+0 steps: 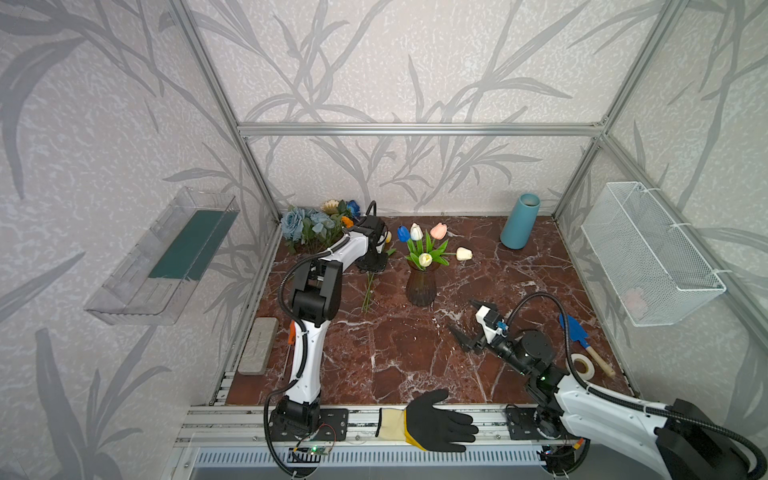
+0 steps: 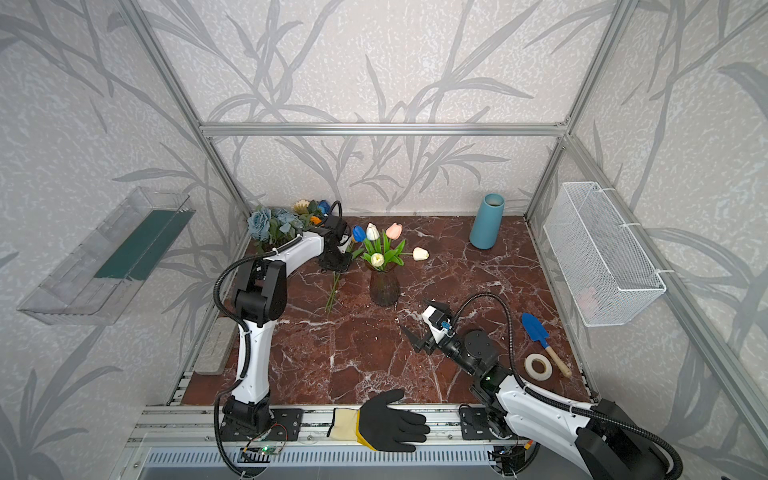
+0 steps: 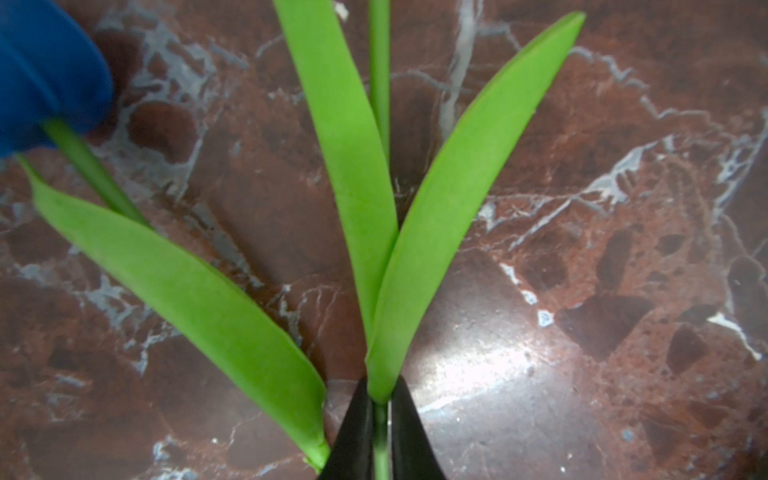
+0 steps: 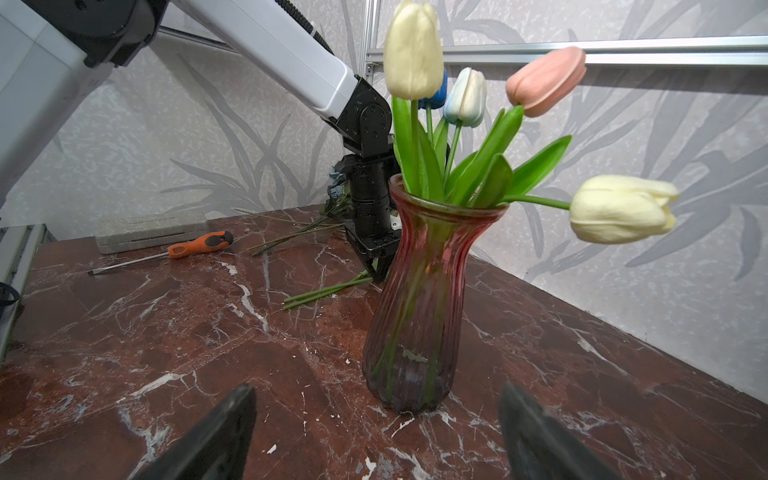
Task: Arrange the flowers into the vase
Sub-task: 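Lift the yellow tulip with the left gripper over the pink vase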
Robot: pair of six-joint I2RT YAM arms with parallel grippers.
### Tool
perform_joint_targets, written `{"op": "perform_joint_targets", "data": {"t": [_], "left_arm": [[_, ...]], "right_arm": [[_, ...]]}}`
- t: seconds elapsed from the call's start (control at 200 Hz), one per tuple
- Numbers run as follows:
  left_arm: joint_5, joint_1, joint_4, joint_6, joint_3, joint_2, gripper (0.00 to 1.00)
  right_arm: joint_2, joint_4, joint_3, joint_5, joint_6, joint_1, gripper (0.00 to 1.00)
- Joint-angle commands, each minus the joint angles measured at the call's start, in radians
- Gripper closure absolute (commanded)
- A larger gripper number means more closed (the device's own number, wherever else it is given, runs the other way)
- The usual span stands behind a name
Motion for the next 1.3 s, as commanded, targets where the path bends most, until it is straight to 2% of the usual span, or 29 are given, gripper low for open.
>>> {"op": "perform_joint_targets", "data": {"t": [0.0, 0.065, 0.415, 0.65, 0.835, 0.965, 1.175, 1.295], "left_arm": [[-0.013, -0.020, -0.063, 0.006, 0.011, 0.020, 0.94], [-0.015, -0.026, -0.055, 0.006, 0.003, -0.004, 1.00], [0.018, -0.044, -0.012, -0.011, -0.026, -0.158, 1.00], [-0.002, -0.044, 0.093, -0.039, -0.126, -0.292, 1.00], [-0.026, -0.044, 0.395, -0.072, -0.394, -0.540, 1.00], [-0.050, -0.044, 0.671, -0.081, -0.611, -0.749, 1.00], [0.035, -0.044, 1.179, -0.062, -0.953, -1.045, 1.00], [0.100, -0.045, 1.358, -0.061, -1.073, -1.167, 1.00]], "right_arm": [[-0.006, 0.017, 0.007, -0.003, 0.009, 0.005, 0.08], [-0.005, 0.017, 0.006, -0.003, 0.007, 0.005, 0.08], [0.003, 0.018, 0.008, 0.000, 0.004, 0.005, 0.08], [-0.003, 0.014, 0.008, 0.000, 0.005, 0.005, 0.08], [-0.008, 0.013, 0.007, 0.005, 0.004, 0.005, 0.08], [-0.007, 0.016, 0.006, 0.004, 0.004, 0.005, 0.08], [-0.016, 0.013, 0.004, -0.001, 0.004, 0.005, 0.08], [-0.019, 0.011, 0.004, -0.003, 0.004, 0.005, 0.08]]}}
